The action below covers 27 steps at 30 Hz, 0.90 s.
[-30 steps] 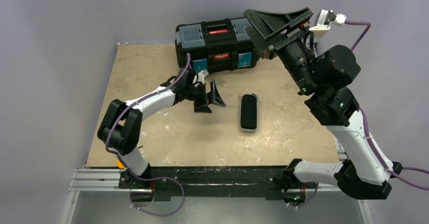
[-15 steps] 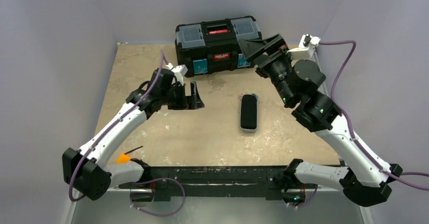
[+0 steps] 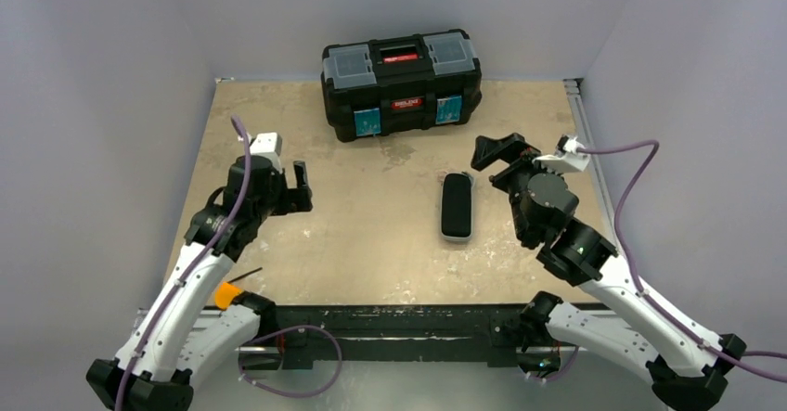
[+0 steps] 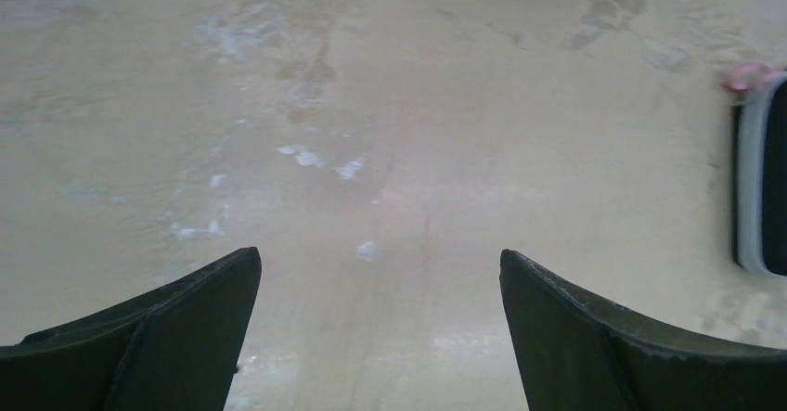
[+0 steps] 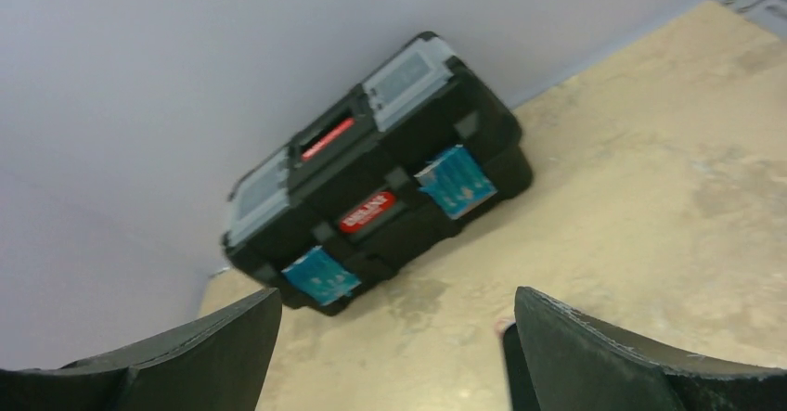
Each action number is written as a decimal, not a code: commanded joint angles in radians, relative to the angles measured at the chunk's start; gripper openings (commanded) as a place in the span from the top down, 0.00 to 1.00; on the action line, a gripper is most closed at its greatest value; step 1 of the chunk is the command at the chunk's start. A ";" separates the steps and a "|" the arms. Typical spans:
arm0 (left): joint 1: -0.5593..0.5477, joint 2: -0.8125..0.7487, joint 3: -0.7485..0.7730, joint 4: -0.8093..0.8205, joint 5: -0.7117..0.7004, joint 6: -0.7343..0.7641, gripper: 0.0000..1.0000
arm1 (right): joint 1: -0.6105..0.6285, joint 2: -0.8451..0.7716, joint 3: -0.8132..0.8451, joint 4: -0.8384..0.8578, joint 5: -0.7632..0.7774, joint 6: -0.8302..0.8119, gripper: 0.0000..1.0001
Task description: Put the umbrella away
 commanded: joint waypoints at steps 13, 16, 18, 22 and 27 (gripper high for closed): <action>0.262 -0.055 -0.544 0.886 -0.197 0.254 0.00 | -0.013 0.052 -0.352 0.325 0.439 -0.149 0.01; 0.278 0.027 -0.583 1.050 -0.194 0.252 0.00 | -0.054 0.087 -0.366 0.426 0.380 -0.203 0.01; 0.279 0.073 -0.616 1.171 -0.145 0.258 0.00 | -0.088 0.108 -0.387 0.495 0.346 -0.243 0.01; 0.281 0.208 -0.648 1.362 -0.129 0.269 0.00 | -0.178 0.153 -0.432 0.638 0.312 -0.336 0.01; 0.283 0.333 -0.585 1.439 -0.046 0.354 0.00 | -0.328 0.217 -0.547 0.868 0.215 -0.442 0.01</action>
